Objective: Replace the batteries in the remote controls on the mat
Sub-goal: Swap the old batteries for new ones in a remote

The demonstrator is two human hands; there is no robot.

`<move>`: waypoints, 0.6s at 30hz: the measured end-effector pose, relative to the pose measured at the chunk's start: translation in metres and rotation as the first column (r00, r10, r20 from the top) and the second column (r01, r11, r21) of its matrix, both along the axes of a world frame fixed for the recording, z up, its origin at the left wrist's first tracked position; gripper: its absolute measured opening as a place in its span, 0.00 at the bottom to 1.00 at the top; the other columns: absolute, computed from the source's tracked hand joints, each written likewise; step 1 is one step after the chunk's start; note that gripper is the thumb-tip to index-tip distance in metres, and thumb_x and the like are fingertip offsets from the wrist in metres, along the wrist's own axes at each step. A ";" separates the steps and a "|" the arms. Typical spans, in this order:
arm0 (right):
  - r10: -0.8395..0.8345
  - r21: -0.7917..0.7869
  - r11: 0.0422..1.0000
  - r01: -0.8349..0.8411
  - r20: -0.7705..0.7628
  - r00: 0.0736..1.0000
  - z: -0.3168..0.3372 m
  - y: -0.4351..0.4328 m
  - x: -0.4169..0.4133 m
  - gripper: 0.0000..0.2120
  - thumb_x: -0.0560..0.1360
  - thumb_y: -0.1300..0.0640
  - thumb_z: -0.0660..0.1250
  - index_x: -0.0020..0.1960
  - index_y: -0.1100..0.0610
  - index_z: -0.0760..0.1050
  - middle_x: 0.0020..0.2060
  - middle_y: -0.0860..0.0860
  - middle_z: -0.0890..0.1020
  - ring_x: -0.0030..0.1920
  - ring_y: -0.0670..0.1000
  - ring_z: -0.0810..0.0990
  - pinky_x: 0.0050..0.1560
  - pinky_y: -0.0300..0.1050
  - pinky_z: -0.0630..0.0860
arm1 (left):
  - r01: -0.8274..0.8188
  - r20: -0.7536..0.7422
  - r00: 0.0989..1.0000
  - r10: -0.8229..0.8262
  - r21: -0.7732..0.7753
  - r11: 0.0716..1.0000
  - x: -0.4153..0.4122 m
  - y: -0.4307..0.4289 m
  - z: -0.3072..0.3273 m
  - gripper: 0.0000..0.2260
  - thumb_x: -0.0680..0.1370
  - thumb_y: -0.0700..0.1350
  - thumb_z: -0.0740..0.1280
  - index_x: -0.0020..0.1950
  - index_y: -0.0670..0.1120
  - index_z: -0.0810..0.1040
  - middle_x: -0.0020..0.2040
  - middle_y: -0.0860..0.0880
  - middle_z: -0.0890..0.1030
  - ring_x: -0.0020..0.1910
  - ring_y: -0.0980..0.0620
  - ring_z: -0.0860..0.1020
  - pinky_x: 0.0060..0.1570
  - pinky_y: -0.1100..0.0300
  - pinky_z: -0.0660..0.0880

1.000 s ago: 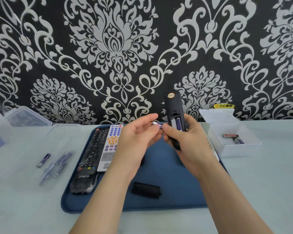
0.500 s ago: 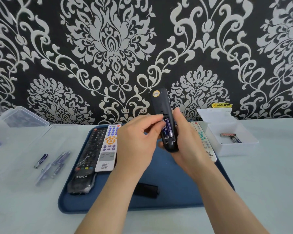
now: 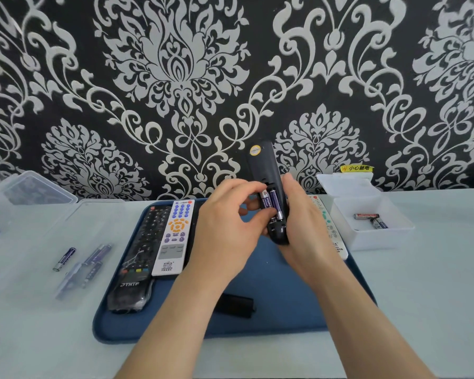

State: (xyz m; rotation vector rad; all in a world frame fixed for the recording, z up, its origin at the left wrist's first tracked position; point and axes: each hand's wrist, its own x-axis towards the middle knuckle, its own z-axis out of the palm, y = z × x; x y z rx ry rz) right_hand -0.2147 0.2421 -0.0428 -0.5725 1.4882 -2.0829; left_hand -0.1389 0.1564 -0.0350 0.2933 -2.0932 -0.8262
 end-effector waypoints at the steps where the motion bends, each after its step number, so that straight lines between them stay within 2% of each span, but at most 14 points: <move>1: 0.000 0.005 1.000 0.000 -0.007 1.000 0.000 0.000 0.001 0.22 0.83 0.44 0.52 0.60 0.60 0.76 0.45 0.58 0.85 0.47 0.54 0.83 0.47 0.55 0.76 | -0.007 -0.006 1.000 0.007 -0.007 1.000 0.001 0.001 0.001 0.15 0.68 0.40 0.76 0.53 0.49 0.81 0.49 0.58 0.78 0.46 0.57 0.78 0.46 0.57 0.78; 4: -0.001 -0.001 1.000 0.001 -0.032 0.999 0.001 -0.002 0.003 0.22 0.81 0.44 0.54 0.59 0.59 0.76 0.48 0.59 0.85 0.52 0.58 0.84 0.52 0.62 0.78 | -0.021 -0.030 0.999 0.020 -0.034 0.999 0.002 0.003 0.004 0.15 0.68 0.38 0.76 0.52 0.49 0.81 0.47 0.61 0.77 0.44 0.60 0.78 0.45 0.64 0.77; 6: -0.002 -0.013 1.000 0.002 -0.044 0.999 0.001 -0.003 0.004 0.23 0.78 0.43 0.55 0.58 0.59 0.76 0.50 0.60 0.84 0.53 0.59 0.83 0.52 0.62 0.78 | -0.027 -0.049 0.998 0.025 -0.032 0.999 0.002 0.004 0.005 0.16 0.67 0.37 0.76 0.52 0.48 0.81 0.46 0.62 0.77 0.43 0.62 0.77 0.45 0.68 0.76; 11: -0.011 -0.020 1.000 0.010 -0.065 0.998 0.002 -0.002 0.003 0.21 0.79 0.44 0.54 0.59 0.57 0.76 0.48 0.60 0.84 0.49 0.56 0.84 0.46 0.56 0.77 | -0.050 -0.047 0.998 0.047 -0.079 0.996 0.001 0.002 0.003 0.15 0.68 0.41 0.77 0.54 0.47 0.83 0.49 0.56 0.79 0.42 0.59 0.79 0.45 0.64 0.77; 15: -0.028 -0.031 0.999 0.027 -0.027 0.999 0.003 0.001 0.002 0.19 0.84 0.49 0.53 0.58 0.59 0.77 0.44 0.57 0.85 0.45 0.52 0.83 0.42 0.51 0.77 | -0.014 -0.022 1.000 0.012 -0.116 0.993 0.001 0.001 -0.001 0.14 0.70 0.47 0.73 0.55 0.47 0.83 0.48 0.56 0.78 0.43 0.59 0.76 0.43 0.62 0.75; 18: -0.029 -0.060 0.998 0.033 0.073 0.997 0.001 0.001 0.000 0.17 0.83 0.51 0.56 0.62 0.59 0.77 0.50 0.54 0.84 0.48 0.49 0.83 0.37 0.42 0.78 | -0.053 0.035 0.997 0.065 -0.282 0.958 0.004 0.001 -0.005 0.13 0.75 0.50 0.67 0.57 0.48 0.83 0.48 0.54 0.78 0.46 0.54 0.75 0.45 0.58 0.73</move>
